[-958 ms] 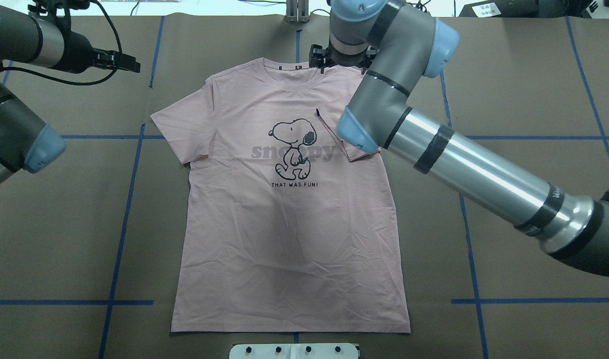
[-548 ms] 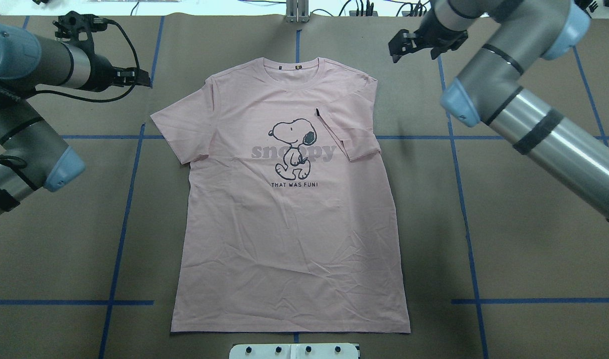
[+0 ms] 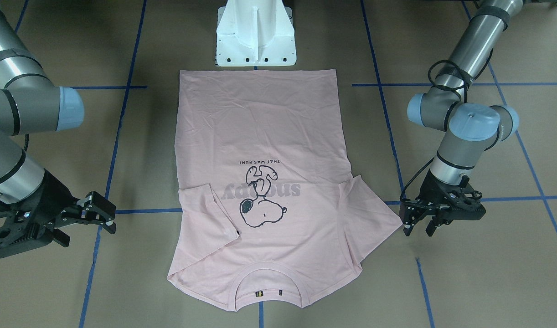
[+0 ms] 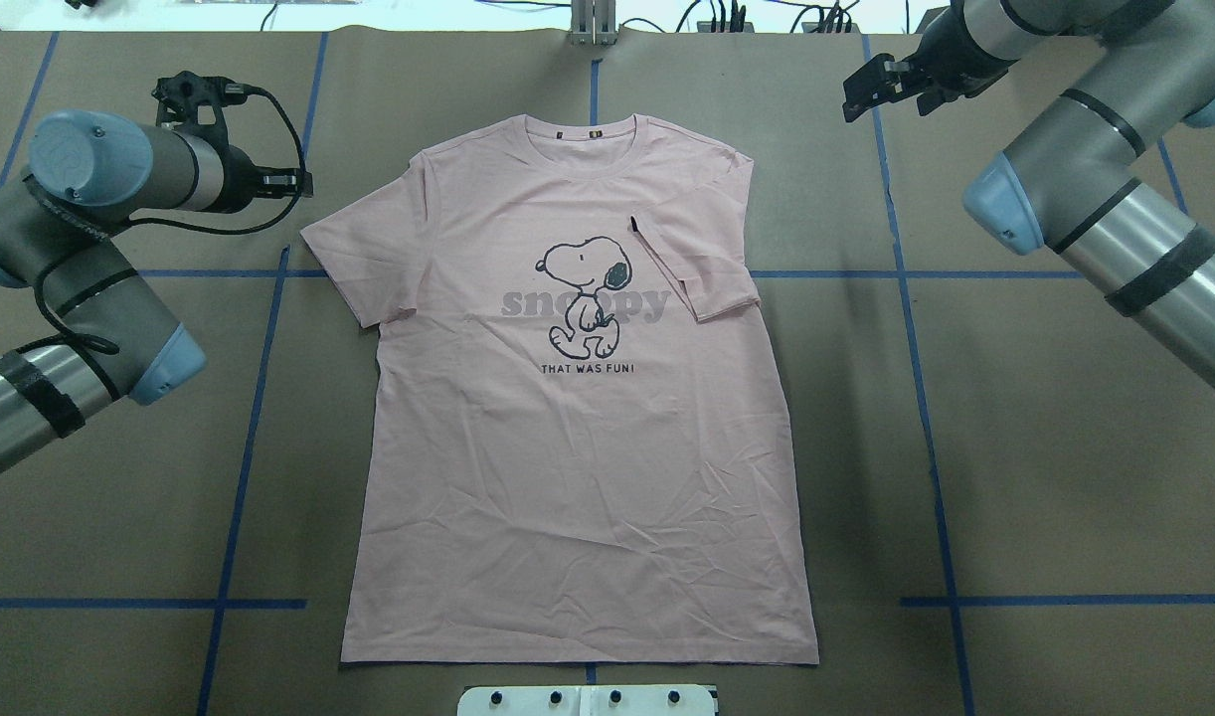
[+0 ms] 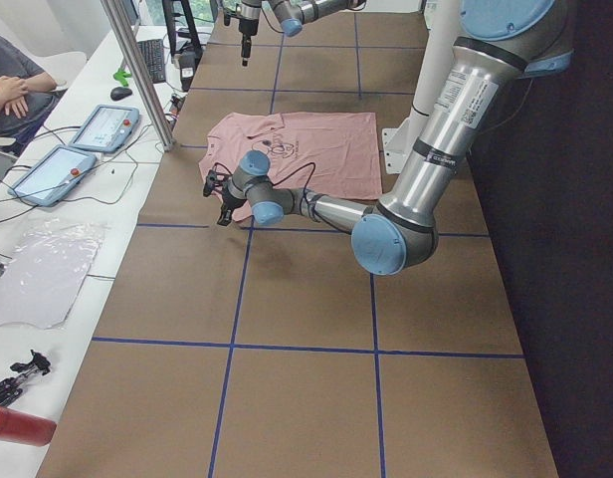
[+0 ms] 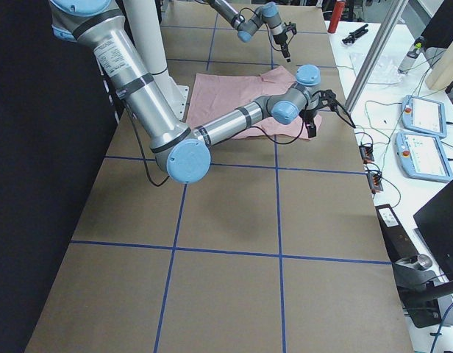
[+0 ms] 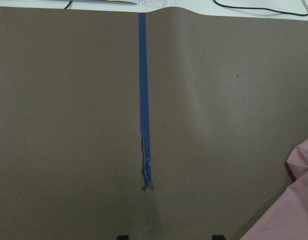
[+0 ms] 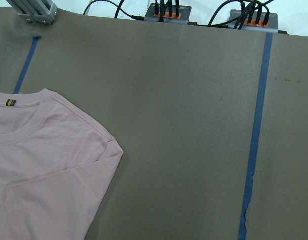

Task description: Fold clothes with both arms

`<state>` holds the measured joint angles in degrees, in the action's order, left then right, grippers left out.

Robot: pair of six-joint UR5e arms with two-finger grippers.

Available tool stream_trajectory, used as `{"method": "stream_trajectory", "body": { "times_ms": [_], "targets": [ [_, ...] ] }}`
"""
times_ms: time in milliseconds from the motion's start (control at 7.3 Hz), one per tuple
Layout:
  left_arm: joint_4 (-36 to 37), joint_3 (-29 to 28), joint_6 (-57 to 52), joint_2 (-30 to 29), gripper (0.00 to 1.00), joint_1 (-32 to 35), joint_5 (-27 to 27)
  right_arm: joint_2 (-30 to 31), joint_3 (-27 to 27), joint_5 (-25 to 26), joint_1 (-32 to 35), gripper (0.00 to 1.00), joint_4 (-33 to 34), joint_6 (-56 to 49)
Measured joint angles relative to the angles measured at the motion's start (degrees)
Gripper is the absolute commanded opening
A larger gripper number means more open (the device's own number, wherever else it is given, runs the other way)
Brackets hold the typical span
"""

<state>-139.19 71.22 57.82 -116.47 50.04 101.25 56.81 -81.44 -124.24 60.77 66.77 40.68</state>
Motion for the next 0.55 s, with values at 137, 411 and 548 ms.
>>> {"method": "stream_trajectory", "body": {
  "times_ms": [137,411,548],
  "targets": [
    [-0.5,-0.6,0.0,-0.1,0.63,-0.7,-0.1,0.1,-0.1,0.0,0.0,1.0,0.0,0.0],
    [-0.7,-0.9,0.0,-0.1,0.55,-2.5,-0.1,0.2,-0.1,0.1,0.1,1.0,0.0,0.1],
    [-0.7,-0.8,0.0,0.0,0.22,-3.3,-0.1,0.4,-0.1,0.2,0.1,1.0,0.0,0.2]
  ]
}}
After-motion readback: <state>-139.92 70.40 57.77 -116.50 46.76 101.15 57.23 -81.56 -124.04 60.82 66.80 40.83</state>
